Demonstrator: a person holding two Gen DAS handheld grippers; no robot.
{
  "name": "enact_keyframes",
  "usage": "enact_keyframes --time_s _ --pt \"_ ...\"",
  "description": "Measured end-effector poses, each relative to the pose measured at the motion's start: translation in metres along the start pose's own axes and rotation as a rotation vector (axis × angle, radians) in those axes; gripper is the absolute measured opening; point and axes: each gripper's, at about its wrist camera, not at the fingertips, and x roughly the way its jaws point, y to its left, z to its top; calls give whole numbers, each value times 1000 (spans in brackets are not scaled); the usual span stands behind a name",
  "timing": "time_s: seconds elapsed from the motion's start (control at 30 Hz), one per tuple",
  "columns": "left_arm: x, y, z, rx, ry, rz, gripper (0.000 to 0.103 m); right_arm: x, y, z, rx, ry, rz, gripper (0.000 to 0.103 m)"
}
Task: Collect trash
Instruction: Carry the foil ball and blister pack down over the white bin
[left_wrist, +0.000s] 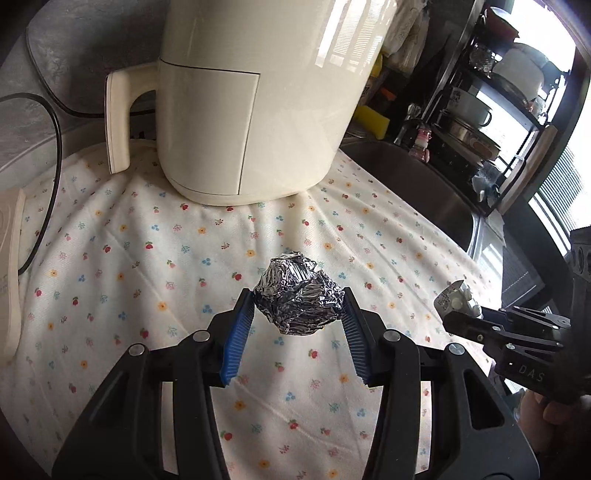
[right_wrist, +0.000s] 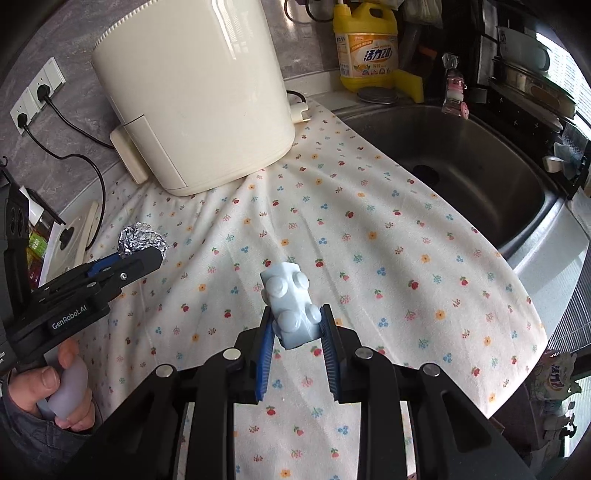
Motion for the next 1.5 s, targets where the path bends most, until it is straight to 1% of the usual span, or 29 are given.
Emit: enact_keyframes --time_s 0.17,0.3,0.47,0.67,0.87,1.13,1.3,1.5 --pt "-11 -34 -13 23 -7 -10 48 -24 -27 -26 37 -12 0 25" --pt "-21 -78 -23 60 -27 -39 48 -54 -58 -49 71 -37 -8 25" --pt "-29 -137 -40 86 -33 -89 48 -93 -102 -76 102 -55 -27 25" --pt "-33 -208 -62 142 -22 -149 48 -133 -157 -109 149 -71 -69 25" --pt "-31 -266 -86 189 5 -197 48 -164 -208 -146 217 -76 -107 25" --pt "-11 -328 -130 249 88 -256 48 -189 -262 -196 298 -61 -155 25" --pt "5 -361 -164 294 149 -303 48 -205 -294 -232 345 -38 -202 25" --pt "35 -393 -213 311 264 -353 48 -217 -329 -280 412 9 -253 25"
